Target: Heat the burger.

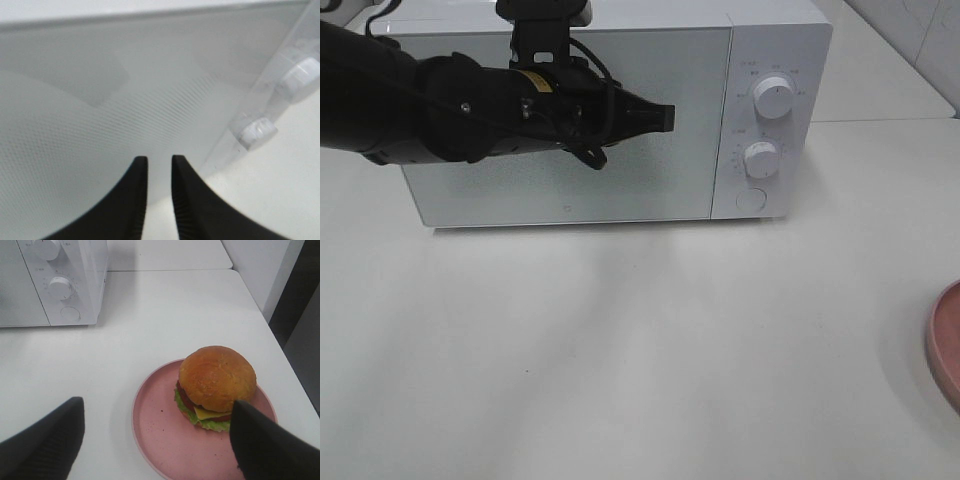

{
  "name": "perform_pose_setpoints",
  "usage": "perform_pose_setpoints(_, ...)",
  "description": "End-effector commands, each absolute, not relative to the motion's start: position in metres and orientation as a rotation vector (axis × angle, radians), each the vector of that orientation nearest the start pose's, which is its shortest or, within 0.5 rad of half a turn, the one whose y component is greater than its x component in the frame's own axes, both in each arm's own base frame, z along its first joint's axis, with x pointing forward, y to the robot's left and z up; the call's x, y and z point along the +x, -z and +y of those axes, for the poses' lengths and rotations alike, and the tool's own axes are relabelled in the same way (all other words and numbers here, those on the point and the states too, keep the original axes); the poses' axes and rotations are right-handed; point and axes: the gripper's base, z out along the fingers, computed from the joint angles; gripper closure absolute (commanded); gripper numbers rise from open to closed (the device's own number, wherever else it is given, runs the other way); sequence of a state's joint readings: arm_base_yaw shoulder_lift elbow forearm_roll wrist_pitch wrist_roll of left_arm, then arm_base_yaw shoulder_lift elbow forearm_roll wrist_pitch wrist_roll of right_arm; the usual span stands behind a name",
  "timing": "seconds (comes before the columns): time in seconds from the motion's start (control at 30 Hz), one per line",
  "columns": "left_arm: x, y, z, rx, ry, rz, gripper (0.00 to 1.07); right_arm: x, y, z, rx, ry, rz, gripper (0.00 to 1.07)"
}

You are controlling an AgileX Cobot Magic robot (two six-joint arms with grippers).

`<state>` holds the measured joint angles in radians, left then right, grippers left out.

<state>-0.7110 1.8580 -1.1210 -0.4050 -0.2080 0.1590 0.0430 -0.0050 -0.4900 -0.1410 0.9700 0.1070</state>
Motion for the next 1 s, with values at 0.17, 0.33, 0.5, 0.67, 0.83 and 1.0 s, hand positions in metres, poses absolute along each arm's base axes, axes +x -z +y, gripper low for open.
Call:
perform_pose_setpoints(0.17,0.293,-0.218,-0.261,0.618,0.527,2.21,0.14,-0.005,-0.283,-0.011,0.066,0.073,1.917,0.31)
perform_pose_setpoints(0.33,0.273,-0.224,-0.251,0.734,0.53,2.383,0.04,-0.005,-0.283,-0.011,0.067,0.072,1.917,0.31)
perform_pose_setpoints(0.5,0.257,-0.24,-0.238,0.867,0.471,2.446,0.04,-0.005,-0.283,-0.011,0.067,0.072,1.917,0.31)
perform_pose_setpoints(0.67,0.244,-0.257,-0.223,0.988,0.379,2.468,0.04,-0.005,-0.283,-0.011,0.066,0.073,1.917,0.31)
perform_pose_setpoints(0.83,0.225,-0.27,-0.208,1.07,0.336,2.559,0.04,-0.005,-0.283,-0.011,0.066,0.073,1.917,0.31)
perform_pose_setpoints(1.0,0.216,-0.279,-0.196,1.076,0.267,2.613,0.04,-0.005,-0.283,-0.011,0.067,0.072,1.917,0.31)
